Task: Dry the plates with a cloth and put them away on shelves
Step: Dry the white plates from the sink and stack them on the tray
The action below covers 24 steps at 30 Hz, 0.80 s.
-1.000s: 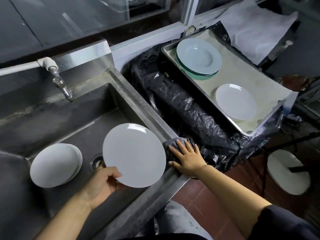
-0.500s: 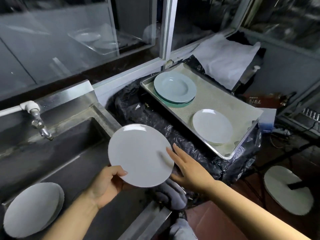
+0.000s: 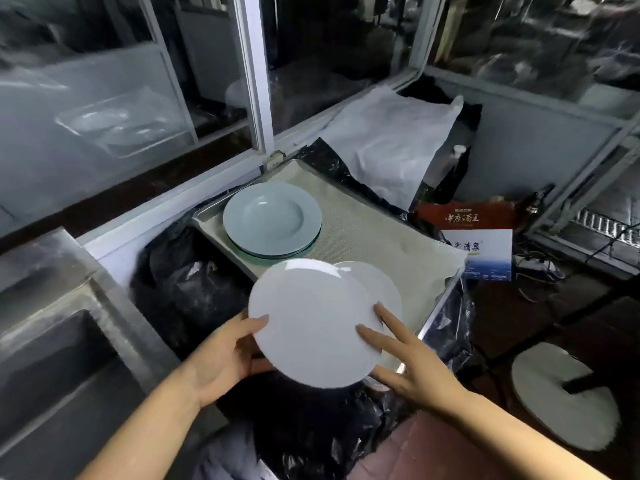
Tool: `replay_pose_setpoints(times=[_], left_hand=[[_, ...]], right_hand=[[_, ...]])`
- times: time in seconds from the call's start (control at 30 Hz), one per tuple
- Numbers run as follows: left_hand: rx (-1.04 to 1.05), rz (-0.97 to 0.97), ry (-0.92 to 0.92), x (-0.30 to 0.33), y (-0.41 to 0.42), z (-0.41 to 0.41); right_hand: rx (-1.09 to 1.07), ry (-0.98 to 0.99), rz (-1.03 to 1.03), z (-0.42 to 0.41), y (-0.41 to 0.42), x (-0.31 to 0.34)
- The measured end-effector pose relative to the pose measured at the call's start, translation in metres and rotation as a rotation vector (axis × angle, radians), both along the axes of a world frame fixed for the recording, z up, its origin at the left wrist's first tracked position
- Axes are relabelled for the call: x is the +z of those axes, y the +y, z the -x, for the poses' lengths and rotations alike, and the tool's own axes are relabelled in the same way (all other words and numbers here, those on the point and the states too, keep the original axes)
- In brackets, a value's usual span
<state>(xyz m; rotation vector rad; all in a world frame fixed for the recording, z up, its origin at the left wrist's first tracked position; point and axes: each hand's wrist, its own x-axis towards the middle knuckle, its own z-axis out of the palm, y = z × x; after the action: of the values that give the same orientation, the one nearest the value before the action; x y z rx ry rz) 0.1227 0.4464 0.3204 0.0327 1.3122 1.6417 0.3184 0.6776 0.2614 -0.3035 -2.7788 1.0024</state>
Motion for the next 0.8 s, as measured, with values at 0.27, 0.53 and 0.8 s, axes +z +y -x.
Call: replay_pose_setpoints(times=[0.27, 0.53, 0.8], left_hand=[[-0.252, 0.232, 0.166, -0.030, 0.094, 0.030], [-0.367, 0.400, 0.249, -0.067, 0.141, 0.047], [-0.590, 0.613, 0.637, -0.076, 0.160, 0.048]], right_hand=[[-0.034, -0.111, 0.074, -0.001, 0.084, -0.021], [0.018, -0.278, 0.135, 0.021, 0.115, -0.060], [-0.004, -0.378, 0.136, 0.036, 0.119, -0.078]])
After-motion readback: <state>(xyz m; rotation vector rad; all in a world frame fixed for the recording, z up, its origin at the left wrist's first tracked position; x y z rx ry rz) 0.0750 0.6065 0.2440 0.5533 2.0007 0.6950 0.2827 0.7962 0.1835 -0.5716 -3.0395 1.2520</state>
